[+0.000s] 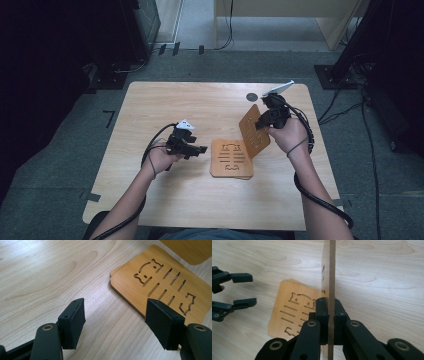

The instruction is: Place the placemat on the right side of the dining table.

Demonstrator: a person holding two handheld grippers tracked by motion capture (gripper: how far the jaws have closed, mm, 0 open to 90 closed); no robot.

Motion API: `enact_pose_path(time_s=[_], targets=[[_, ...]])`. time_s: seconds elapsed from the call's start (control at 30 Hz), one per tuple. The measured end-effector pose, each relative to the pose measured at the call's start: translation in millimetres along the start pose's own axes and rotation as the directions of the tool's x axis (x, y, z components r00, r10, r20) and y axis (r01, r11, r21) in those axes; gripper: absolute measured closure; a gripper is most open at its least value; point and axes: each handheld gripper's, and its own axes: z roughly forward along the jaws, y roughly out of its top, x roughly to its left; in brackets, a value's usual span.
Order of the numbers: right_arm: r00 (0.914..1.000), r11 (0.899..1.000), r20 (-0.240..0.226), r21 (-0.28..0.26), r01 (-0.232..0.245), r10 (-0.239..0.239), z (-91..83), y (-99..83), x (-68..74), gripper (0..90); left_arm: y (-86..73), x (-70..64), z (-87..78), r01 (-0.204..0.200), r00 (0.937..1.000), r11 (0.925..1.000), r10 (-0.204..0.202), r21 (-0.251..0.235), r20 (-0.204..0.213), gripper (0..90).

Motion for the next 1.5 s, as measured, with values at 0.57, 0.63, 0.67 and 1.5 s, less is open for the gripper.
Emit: enact_pose_path(time_s=[0.57,0.63,0.67,1.5], targets=[[0.9970,0.996,-0.012,-0.032,-0.077,0.077,-7.7,-6.9,-35.8,87.8,-1.0,-1.0,3.1,-0.012,0.9999,0.9999,0.012,0.001,-0.007,30.9],[0.9963,0.996,-0.006,-0.031,-0.086,0.086,-8.9,-7.6,-40.4,87.8,-1.1,-1.0,3.5,-0.014,0.9999,0.9999,0.014,0.003,-0.009,31.0],[0.9958,0.995,-0.005,-0.033,-0.092,0.092,-9.5,-8.0,-42.6,87.8,-1.2,-1.0,3.9,-0.014,0.9999,0.9999,0.014,0.003,-0.007,31.0],[0.9846,0.984,0.024,-0.056,-0.172,0.173,-16.9,-11.6,-85.7,87.8,-1.7,-0.8,5.8,-0.014,0.9999,0.9998,0.014,-0.012,-0.008,30.8]])
